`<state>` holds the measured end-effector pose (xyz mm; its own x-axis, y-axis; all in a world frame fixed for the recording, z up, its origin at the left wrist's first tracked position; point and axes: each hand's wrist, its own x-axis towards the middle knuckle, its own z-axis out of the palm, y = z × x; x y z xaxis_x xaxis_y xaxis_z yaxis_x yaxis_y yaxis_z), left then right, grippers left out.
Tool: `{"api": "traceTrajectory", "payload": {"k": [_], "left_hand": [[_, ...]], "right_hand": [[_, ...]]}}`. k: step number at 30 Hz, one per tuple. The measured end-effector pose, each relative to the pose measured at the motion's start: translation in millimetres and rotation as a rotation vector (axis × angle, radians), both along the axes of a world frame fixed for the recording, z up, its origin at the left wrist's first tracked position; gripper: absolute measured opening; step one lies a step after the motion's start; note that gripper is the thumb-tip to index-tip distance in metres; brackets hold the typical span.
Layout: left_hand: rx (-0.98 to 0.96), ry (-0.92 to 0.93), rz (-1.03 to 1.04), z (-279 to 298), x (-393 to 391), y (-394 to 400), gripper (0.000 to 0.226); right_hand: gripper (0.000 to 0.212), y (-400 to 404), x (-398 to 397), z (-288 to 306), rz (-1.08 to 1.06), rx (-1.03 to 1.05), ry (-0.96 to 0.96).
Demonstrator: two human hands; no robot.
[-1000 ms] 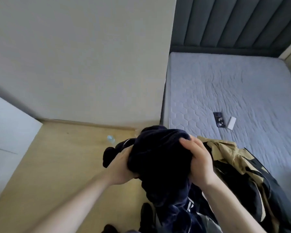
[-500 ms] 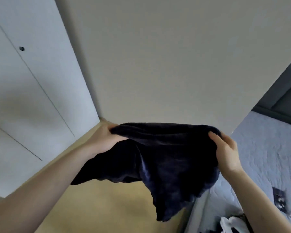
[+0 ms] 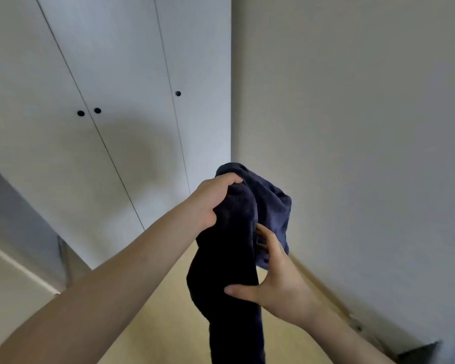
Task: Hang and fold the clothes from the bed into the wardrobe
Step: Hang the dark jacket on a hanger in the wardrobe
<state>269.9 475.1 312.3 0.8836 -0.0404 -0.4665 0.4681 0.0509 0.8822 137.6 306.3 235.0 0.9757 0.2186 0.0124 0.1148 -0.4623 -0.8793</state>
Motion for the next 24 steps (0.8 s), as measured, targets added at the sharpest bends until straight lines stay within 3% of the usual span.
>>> {"api": "traceTrajectory", "payload": {"k": [3, 4, 7, 11, 18, 24], "left_hand": [[-0.125, 0.012, 0.096, -9, 17, 50, 0.038], [-0.185, 0.003, 0.118, -12, 21, 68, 0.034], [-0.285, -0.037, 0.144, -21, 31, 125, 0.028], [-0.244, -0.036, 0.148, -39, 42, 203, 0.013], [-0.054, -0.053, 0.385, -55, 88, 312, 0.019], [0.223, -0.135, 0.437, -37, 165, 389, 0.013]], "right_hand": [[0.049, 37, 41, -3, -0.097, 0.025, -0.068], [0.039, 47, 54, -2, -0.121, 0.040, -0.084], [0.043, 73, 95, 8, -0.180, 0.173, -0.095], [0.040, 103, 158, 19, -0.239, 0.325, -0.006], [0.035, 179, 266, 23, 0.019, 0.205, 0.051], [0.031, 264, 354, 27, 0.200, 0.165, 0.026]]}}
